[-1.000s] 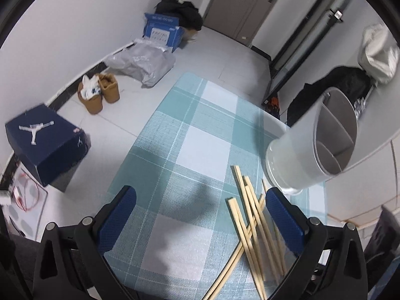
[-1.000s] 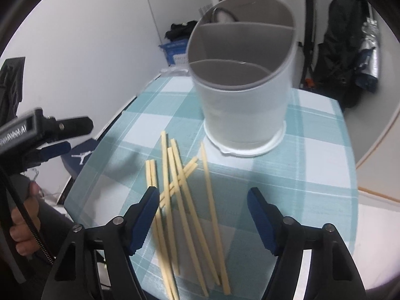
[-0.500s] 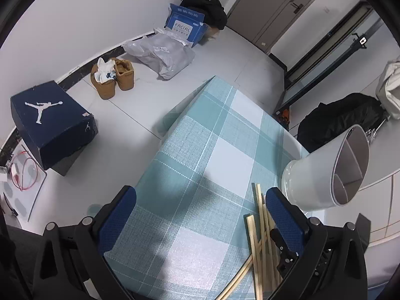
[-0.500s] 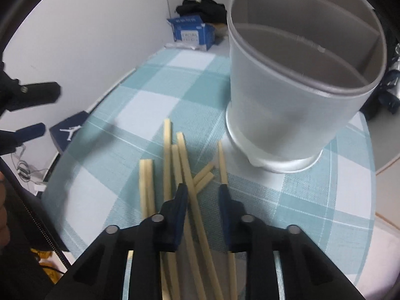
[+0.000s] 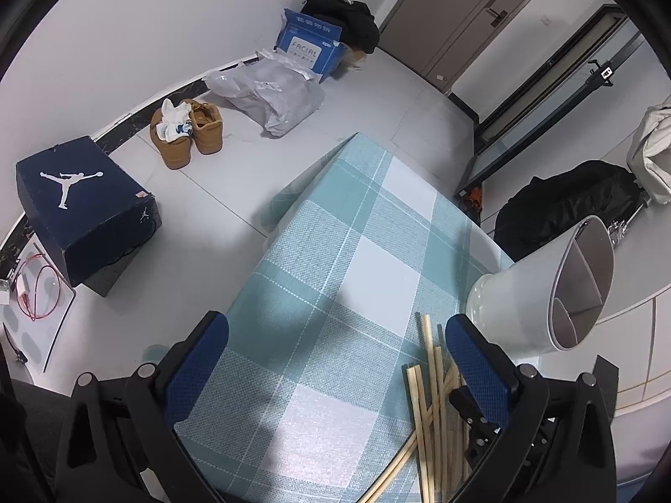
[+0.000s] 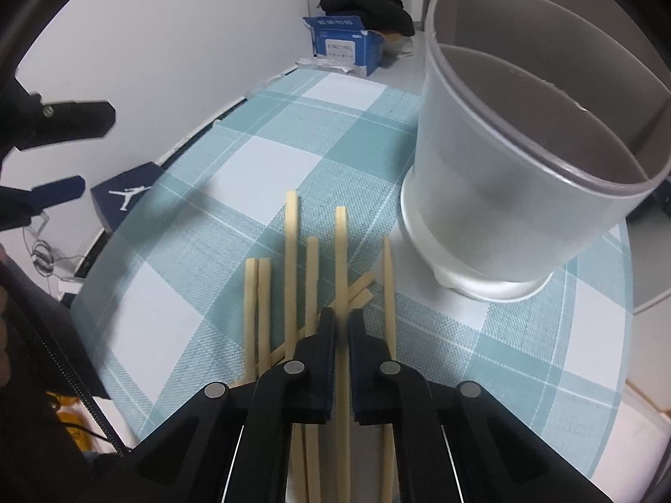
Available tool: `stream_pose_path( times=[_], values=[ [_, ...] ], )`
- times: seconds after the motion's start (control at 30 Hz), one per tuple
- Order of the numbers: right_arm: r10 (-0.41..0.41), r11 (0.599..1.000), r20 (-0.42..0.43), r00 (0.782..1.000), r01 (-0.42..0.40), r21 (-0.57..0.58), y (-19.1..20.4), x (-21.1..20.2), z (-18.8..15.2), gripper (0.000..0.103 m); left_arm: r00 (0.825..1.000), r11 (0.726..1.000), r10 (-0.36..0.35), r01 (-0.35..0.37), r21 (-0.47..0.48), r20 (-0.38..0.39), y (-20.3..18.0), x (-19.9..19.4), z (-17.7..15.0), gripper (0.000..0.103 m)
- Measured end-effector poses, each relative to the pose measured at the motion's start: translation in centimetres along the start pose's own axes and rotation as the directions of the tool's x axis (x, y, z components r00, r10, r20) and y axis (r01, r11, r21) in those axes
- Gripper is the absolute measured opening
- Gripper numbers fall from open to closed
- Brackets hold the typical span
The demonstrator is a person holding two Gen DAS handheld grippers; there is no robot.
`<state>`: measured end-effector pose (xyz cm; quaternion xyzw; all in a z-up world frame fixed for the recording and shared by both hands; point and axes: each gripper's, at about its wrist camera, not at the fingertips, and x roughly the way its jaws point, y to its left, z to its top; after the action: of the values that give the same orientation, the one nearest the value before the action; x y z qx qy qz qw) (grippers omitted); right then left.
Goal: Organize utensils
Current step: 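Lower the right tool onto the wooden chopsticks and close on several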
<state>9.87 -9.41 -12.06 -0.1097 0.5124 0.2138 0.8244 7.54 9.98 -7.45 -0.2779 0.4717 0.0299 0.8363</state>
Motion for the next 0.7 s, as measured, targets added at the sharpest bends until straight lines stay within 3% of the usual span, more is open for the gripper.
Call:
stream_pose_path(
  times=[0.2, 0.47, 0.7],
  values=[
    [0.017, 1.000, -0.028, 0.999, -0.017, 0.009, -0.6, -1.4, -1.1, 0.005, 1.000, 1.000, 0.015, -0.014, 0.012, -0.009, -0.3, 0.4, -0.3, 0.102],
    [0.033, 0.999, -0.134, 0.990, -0.039, -0.036, -1.4, -2.3, -4.3, 0.005, 0.999, 1.000, 0.017, -0.016, 0.018, -0.030, -0.6, 0.4, -0.7, 0.102],
    [0.071, 0.995, -0.102, 0.992, -0.078, -0.068, -1.3, -2.5, -3.8, 0.008, 0.999, 0.999, 0.033, -0.032, 0.022, -0.025, -0.8, 0.3, -0.9, 0.102]
  ],
)
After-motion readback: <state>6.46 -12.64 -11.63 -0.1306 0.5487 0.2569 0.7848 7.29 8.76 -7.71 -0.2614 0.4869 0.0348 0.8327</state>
